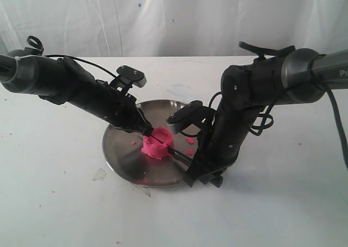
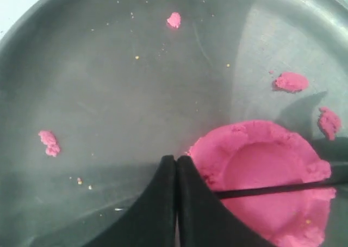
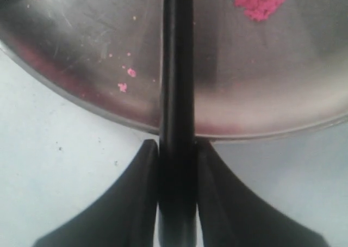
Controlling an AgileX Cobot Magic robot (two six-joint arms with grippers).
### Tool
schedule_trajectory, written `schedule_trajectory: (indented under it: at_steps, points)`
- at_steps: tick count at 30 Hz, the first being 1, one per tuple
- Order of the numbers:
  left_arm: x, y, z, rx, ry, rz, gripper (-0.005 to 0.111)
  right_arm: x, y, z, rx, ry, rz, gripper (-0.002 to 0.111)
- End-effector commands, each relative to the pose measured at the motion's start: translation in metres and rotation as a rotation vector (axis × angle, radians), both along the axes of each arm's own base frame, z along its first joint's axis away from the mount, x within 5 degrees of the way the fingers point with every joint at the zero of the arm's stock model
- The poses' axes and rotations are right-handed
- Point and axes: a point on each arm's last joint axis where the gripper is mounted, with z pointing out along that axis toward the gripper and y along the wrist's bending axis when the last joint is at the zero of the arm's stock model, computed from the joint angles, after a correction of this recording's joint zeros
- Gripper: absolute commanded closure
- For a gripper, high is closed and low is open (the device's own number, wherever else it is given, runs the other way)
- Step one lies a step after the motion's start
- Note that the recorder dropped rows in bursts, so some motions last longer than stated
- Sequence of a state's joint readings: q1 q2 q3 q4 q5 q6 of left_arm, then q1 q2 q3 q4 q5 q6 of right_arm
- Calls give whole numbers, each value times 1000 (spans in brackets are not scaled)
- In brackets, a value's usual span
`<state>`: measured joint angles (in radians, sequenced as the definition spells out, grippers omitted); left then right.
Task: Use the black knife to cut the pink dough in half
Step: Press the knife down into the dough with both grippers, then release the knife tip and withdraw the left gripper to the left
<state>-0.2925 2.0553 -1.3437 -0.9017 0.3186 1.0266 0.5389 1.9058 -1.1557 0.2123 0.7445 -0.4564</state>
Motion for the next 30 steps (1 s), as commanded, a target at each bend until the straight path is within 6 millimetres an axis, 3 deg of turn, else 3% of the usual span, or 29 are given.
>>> schedule_trajectory:
  at_steps: [1, 8, 14, 30]
  points:
    - [-1, 1, 0, -1, 6, -2, 107, 1, 1, 3, 4, -4, -5, 108]
    - [-1, 2, -1, 23, -4, -14, 107, 1, 1, 3, 5, -4, -13, 108]
    - [-1, 2, -25, 43, 51, -17, 107, 2, 2, 3, 12, -10, -38, 108]
    - [0, 2, -28, 49, 54, -14, 107, 2, 2, 3, 12, -9, -41, 108]
